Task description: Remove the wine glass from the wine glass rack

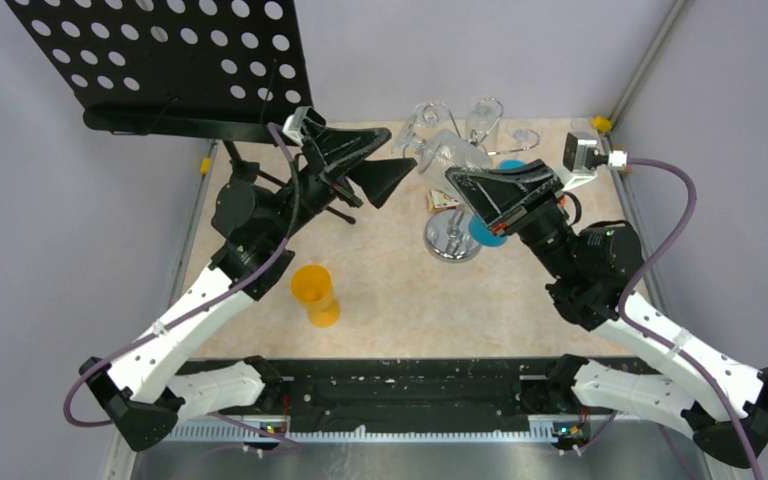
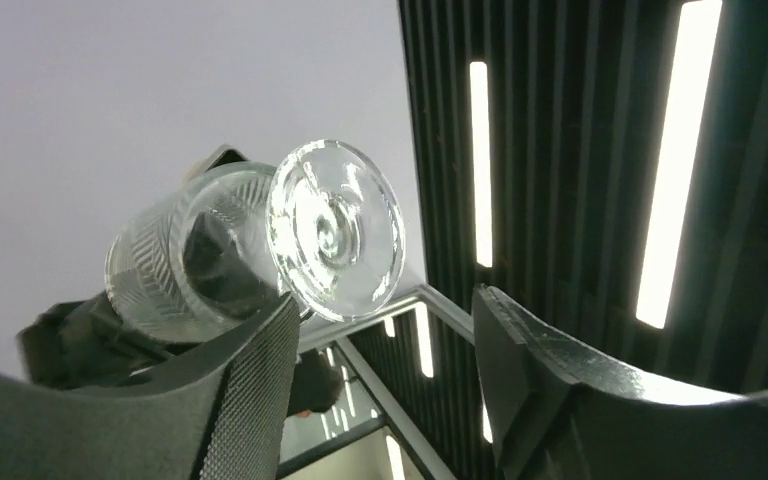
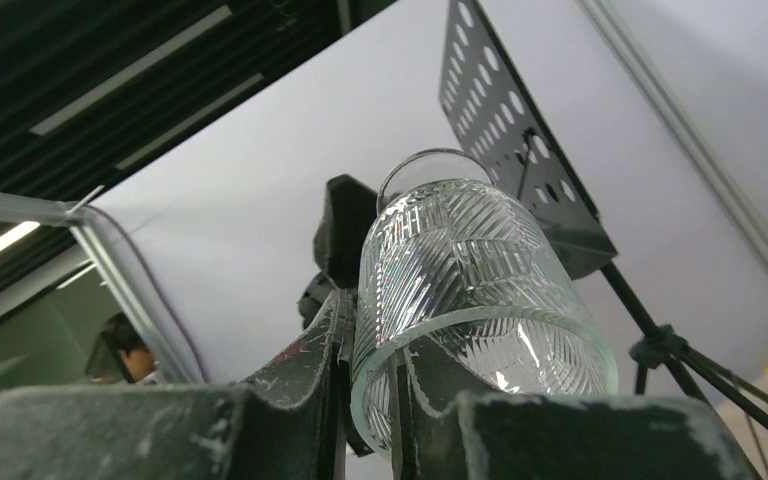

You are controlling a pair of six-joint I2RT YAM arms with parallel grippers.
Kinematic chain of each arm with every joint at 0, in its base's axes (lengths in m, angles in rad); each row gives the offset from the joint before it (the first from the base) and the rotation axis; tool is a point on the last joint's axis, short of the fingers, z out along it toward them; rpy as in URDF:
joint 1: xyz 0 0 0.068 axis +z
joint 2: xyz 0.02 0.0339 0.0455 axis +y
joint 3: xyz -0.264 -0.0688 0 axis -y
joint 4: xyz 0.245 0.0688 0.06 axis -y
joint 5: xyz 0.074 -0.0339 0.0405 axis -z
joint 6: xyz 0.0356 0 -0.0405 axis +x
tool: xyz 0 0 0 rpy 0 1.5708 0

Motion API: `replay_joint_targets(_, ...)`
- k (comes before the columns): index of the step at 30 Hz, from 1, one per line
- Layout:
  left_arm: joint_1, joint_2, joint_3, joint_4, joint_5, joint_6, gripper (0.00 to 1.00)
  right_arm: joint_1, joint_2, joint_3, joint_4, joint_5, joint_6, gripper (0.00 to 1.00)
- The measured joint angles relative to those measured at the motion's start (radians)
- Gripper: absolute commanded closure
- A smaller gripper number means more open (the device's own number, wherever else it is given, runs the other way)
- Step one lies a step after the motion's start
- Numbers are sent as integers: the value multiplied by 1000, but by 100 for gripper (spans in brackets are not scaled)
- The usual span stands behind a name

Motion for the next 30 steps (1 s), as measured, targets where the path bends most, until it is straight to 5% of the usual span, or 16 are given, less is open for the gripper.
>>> replay_joint_targets(7,14,-50,68,-351,25,391,10,0,-32,80,-246,70,-93,100)
replay_joint_targets(18,14,-109,323,-986,-221,1056,9,0,29,353,-668,32,-257,100)
replay_joint_targets(30,16,-224,377,-1197,-653,1382,9,23,267,479,-949,-156,-297,100)
